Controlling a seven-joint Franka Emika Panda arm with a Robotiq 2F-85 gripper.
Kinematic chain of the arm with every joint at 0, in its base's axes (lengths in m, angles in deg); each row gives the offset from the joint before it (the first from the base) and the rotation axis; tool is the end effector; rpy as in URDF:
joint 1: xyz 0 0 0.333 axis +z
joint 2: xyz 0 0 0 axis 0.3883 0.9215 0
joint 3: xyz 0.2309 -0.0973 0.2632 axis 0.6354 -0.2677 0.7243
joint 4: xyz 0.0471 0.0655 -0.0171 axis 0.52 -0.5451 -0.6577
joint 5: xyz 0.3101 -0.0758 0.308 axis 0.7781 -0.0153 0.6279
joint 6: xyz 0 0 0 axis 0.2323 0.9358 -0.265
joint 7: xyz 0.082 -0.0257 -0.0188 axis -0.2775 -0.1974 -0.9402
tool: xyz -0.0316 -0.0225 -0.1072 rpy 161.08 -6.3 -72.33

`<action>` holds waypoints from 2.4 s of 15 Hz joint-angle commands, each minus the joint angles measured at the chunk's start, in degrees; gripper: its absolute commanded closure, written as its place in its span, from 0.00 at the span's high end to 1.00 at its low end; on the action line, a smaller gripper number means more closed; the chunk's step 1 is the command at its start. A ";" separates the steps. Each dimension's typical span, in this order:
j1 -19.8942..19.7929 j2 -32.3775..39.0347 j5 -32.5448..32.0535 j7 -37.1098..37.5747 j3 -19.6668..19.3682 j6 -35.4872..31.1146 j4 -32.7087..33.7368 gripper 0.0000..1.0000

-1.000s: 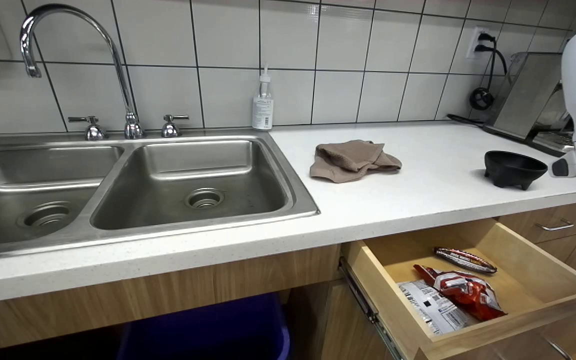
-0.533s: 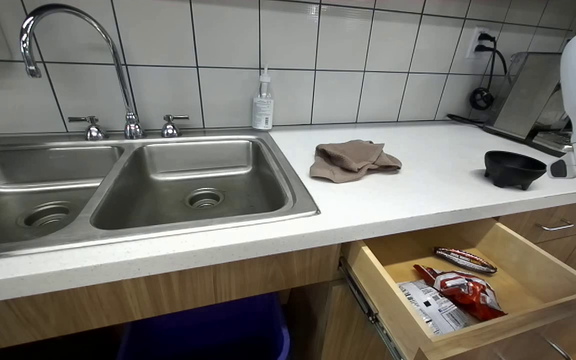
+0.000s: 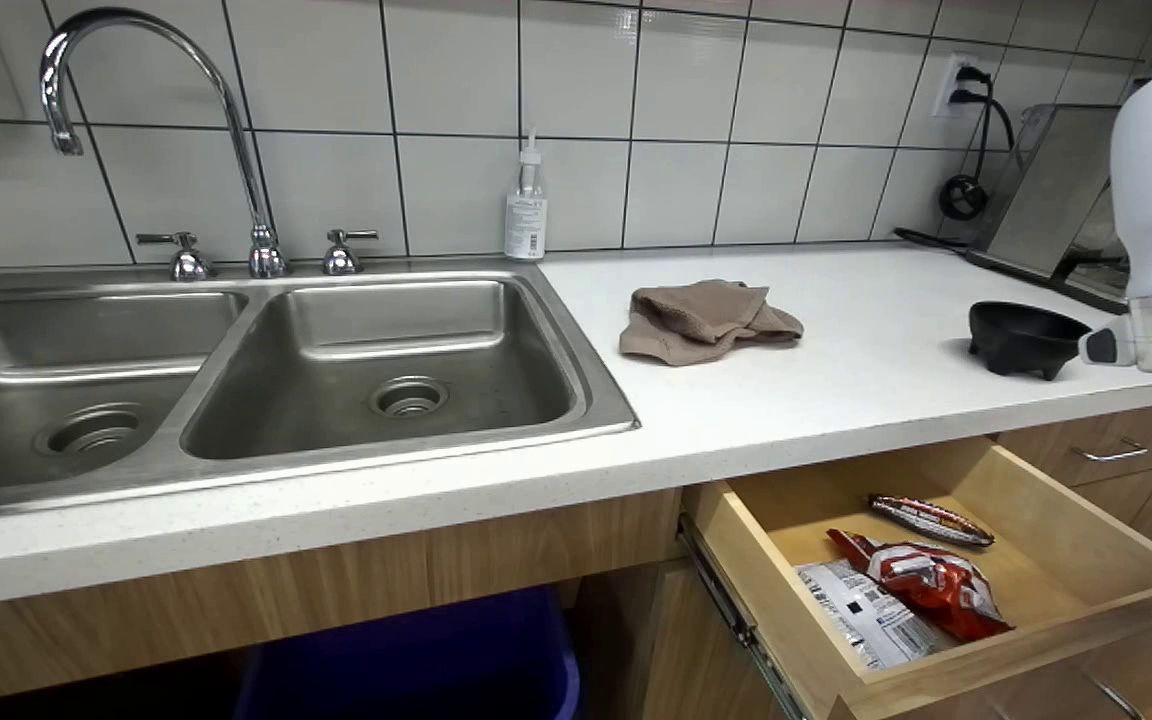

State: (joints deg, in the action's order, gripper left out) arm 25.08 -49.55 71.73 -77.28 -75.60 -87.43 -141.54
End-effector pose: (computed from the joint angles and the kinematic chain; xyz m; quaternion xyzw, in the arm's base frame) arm 0.3360 -0.0088 0.2090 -0.9473 -0.1958 0.2530 0.0140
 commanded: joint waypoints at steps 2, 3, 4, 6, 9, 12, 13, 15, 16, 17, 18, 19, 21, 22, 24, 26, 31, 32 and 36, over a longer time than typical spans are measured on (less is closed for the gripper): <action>-0.97 2.41 -0.56 3.03 0.77 -5.87 0.08 1.00; -0.97 2.81 -0.14 3.17 0.74 -6.60 0.08 1.00; -0.97 3.19 -0.01 3.39 0.77 -7.15 0.08 1.00; -0.94 4.13 -0.28 4.20 0.90 -8.30 0.08 1.00; -0.97 5.87 -0.48 5.66 0.97 -9.49 0.08 1.00; -0.99 7.25 -0.08 7.87 1.02 -10.42 0.09 1.00; -1.02 7.59 0.32 8.83 1.00 -10.55 0.10 1.00; -1.10 8.38 0.63 10.25 0.94 -11.34 0.10 1.00; -1.12 8.85 0.57 10.89 0.92 -11.68 0.10 1.00; -1.13 9.35 0.47 11.55 0.90 -12.50 0.11 1.00; -1.12 9.88 -0.02 12.57 0.86 -13.58 0.11 1.00; -1.11 10.53 -0.47 13.64 0.79 -14.82 0.12 1.00; -1.13 11.92 -0.45 15.01 0.69 -17.33 0.12 1.00; -1.17 12.52 0.02 15.28 0.69 -18.48 0.12 1.00; -1.22 13.76 0.55 15.64 0.77 -20.82 0.13 1.00; -1.32 14.78 1.04 15.34 0.89 -22.75 0.14 1.00; -1.49 15.34 1.04 13.70 1.05 -24.77 0.14 1.00; -1.53 15.23 1.02 13.23 1.11 -24.59 0.14 1.00; -1.59 14.75 0.80 13.01 1.01 -25.29 0.14 1.00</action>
State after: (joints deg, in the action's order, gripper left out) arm 24.91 -34.56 72.17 -62.86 -75.57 -111.41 -141.53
